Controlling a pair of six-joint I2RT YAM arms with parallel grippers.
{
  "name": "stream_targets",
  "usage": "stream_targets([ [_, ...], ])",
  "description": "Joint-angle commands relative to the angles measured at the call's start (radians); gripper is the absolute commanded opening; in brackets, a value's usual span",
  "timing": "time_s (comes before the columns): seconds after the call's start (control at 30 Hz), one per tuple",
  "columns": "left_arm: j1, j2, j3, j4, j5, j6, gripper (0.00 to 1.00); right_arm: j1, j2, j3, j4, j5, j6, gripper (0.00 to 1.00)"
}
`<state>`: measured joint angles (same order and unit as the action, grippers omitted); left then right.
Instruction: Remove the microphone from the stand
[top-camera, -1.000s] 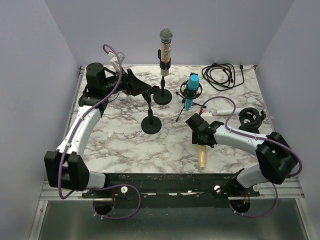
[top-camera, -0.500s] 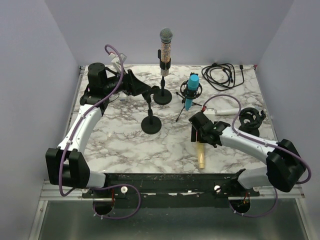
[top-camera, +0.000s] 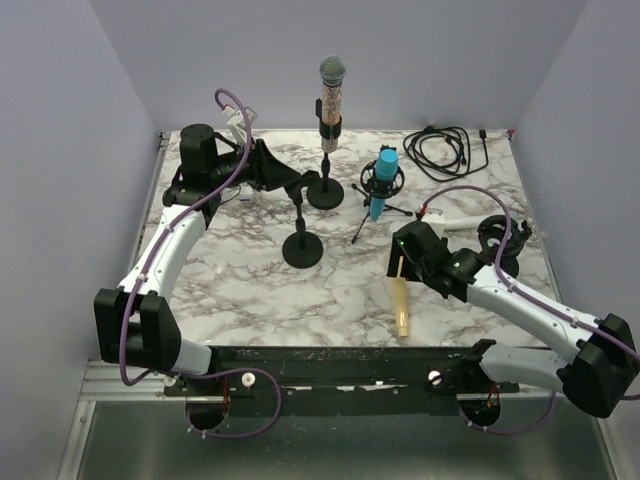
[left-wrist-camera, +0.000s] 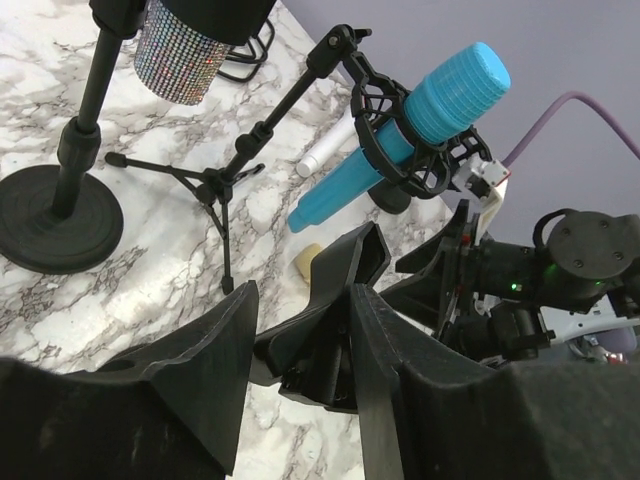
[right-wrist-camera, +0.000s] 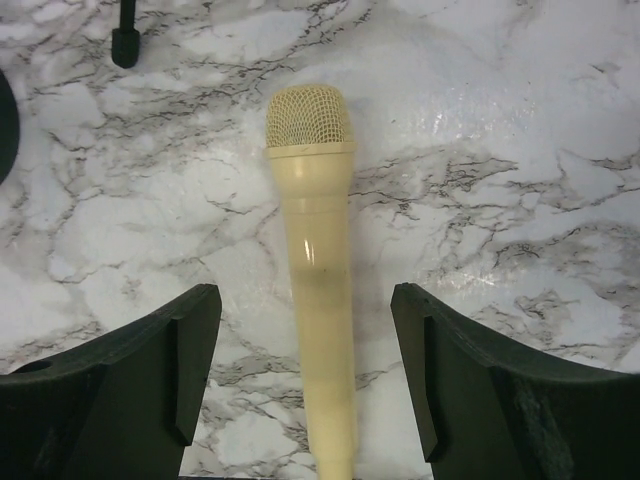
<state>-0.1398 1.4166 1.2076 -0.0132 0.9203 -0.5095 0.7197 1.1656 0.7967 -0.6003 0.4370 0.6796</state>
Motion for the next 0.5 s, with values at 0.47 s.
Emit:
stream_targets([
  [0.47,-0.077,0.027,-0.086,-0.255,-0.237,0.209,0.3,-0.005,-0.138,0.066,-0.033,0.026,-0.064,0.78],
])
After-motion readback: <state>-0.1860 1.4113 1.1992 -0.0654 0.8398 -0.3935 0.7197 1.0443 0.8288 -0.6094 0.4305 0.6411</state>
